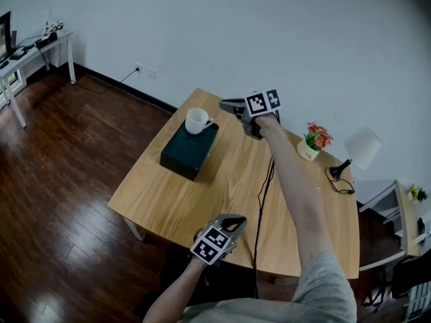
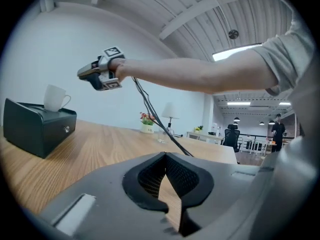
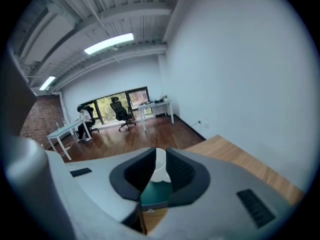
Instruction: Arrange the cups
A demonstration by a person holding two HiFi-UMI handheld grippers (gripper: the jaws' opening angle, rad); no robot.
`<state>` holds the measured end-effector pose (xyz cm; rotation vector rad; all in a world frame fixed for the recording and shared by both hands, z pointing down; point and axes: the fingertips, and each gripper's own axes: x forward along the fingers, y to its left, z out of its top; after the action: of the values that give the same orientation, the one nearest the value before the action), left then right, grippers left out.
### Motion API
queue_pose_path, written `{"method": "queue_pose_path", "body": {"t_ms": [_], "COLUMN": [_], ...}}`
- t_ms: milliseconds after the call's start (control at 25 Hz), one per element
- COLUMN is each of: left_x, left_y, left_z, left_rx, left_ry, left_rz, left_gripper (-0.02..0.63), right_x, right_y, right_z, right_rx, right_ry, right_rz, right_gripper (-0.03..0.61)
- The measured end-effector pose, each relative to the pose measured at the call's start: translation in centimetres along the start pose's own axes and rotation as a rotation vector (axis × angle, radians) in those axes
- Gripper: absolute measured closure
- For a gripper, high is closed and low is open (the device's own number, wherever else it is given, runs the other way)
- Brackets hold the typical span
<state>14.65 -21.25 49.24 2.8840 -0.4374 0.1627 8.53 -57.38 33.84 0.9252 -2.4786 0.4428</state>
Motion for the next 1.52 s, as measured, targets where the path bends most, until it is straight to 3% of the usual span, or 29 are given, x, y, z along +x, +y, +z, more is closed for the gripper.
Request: {"method": "queue_pose_path", "body": {"t_ms": [160, 320, 560, 720, 880, 1120, 1520], "left_x": [-0.7, -1.1, -0.6, -0.2, -0.3, -0.1, -0.3], "left_y": [0.2, 0.8, 0.6, 0.1, 0.5, 0.8, 1.0], "left_z": [-0.3, -0.4, -1.2, -2.0, -1.9, -2.0, -2.2], "left_rx": [0.013, 0.007, 0.070, 0.103, 0.090, 0.101, 0.101], "left_ry": [0.013, 0.009, 0.060, 0.093, 0.093, 0.107, 0.119], "left_rz": [0.001, -0.017, -0.031, -0.037, -0.031, -0.018, -0.016], "left_gripper": [0.604, 0.604, 0.604, 0.604, 0.604, 0.604, 0.604], "right_x": [-9.8, -20.4, -37.5, -45.2, -47.3, -46.1, -44.3], "right_y": [3.4, 3.1, -1.3, -3.2, -4.0, -4.8, -6.1], "right_z": [-2.3, -8.8, -19.8, -26.6, -32.0, -35.5, -36.3], "right_rx": [-0.091, -0.112, 0.025, 0.137, 0.219, 0.252, 0.251], "right_ry": [-0.172, -0.193, -0.205, -0.248, -0.268, -0.244, -0.199], "right_rz": [0.049, -0.043, -0.293, -0.384, -0.394, -0.377, -0.350], "right_gripper": [0.502, 0.503, 0.503, 0.502, 0.503, 0.502, 0.502]}}
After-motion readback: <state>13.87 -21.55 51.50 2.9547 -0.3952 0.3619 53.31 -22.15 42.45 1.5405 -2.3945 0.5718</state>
